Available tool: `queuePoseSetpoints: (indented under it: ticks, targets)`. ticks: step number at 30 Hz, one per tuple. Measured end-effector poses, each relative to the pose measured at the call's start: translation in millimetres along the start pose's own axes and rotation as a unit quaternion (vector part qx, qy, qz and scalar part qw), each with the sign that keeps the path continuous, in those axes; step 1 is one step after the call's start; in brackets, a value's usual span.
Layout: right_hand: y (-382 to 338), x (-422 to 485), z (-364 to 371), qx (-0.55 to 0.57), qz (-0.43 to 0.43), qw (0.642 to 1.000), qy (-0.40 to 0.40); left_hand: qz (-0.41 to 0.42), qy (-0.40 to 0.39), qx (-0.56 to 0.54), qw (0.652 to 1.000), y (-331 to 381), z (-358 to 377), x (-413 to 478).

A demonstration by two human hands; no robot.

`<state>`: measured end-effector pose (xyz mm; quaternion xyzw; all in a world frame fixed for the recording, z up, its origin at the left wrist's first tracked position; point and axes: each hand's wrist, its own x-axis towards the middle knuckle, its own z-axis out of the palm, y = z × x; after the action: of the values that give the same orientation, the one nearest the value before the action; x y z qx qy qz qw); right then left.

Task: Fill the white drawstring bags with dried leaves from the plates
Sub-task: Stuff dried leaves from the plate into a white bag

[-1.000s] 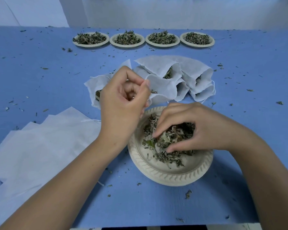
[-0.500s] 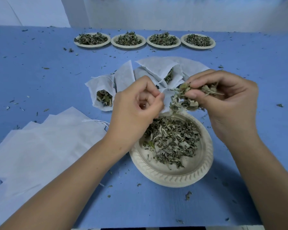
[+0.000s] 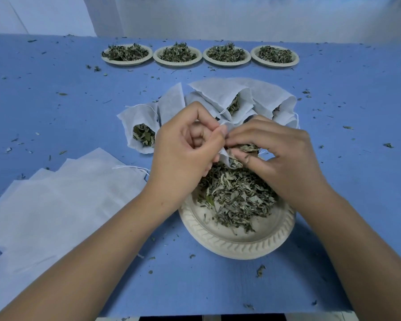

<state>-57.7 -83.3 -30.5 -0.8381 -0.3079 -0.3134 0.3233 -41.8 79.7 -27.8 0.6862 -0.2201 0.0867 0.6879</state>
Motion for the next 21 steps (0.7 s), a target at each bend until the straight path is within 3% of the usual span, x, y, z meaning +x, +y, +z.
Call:
queuePoseSetpoints:
  ticks: [4,6,14,18,21]
  targets:
    - [1,1,-10,0.030,0.029,0.993,-0.107,0.002,0.008,0.001,1.000,0,-2,2]
    - [2,1,-13,0.039,0.041,0.991,-0.120,0.000,0.017,0.003,1.000,0,-3,2]
    - [6,3,-14,0.177,0.063,0.982,0.025,0.008,0.009,0.019,1.000,-2,-1,1]
    - [2,-1,-8,0.097,0.041,0.990,0.090,0.041,-0.003,0.047,0.998,-2,1,-2]
    - [0,-2,1,-0.003,0.021,0.998,0.052,0.058,-0.007,0.055,0.997,-1,3,-4]
